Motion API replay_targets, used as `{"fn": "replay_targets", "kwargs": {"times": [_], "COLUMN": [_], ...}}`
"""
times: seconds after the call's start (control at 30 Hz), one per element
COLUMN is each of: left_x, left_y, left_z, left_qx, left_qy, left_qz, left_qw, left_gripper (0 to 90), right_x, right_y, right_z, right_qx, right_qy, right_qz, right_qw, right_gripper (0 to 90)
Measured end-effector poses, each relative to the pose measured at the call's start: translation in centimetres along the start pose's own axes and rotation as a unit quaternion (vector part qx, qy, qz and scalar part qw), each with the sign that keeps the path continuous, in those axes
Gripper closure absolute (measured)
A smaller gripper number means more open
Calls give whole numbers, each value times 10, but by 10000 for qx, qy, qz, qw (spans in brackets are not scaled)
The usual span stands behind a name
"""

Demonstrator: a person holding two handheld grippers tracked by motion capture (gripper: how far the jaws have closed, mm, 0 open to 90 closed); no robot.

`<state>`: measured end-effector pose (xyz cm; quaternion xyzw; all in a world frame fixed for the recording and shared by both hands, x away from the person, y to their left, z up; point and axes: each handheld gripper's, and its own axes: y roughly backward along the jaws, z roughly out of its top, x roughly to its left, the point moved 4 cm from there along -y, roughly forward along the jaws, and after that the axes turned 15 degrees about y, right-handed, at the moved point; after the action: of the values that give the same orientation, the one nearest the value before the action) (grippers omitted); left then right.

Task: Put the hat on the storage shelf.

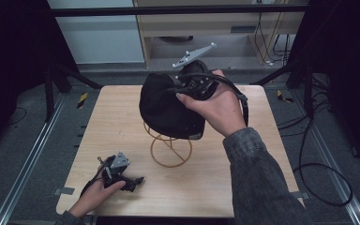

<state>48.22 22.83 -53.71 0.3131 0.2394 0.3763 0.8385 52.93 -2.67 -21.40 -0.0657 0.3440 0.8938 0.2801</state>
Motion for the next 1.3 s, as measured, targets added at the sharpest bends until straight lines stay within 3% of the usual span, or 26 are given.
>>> {"fn": "replay_targets", "kwargs": {"times": [0.43, 1.13, 1.3], "left_x": [0, 0, 0], "left_y": [0, 0, 0], "left_z": [0, 0, 0], "left_qx": [-1, -2, -3], "left_qy": [1, -1, -1], "left_qz": [0, 1, 1], "left_qw": [10000, 10000, 10000], "left_gripper": [0, 0, 0], "right_x": [2, 6, 4], "right_y": [-9, -37, -45], "right_z": [3, 4, 0], "right_qx": [92, 300, 378], "right_qy": [26, 63, -40], "right_qz": [127, 289, 294], "right_qw": [9999, 9991, 9988], "right_gripper": [771, 764, 762]}}
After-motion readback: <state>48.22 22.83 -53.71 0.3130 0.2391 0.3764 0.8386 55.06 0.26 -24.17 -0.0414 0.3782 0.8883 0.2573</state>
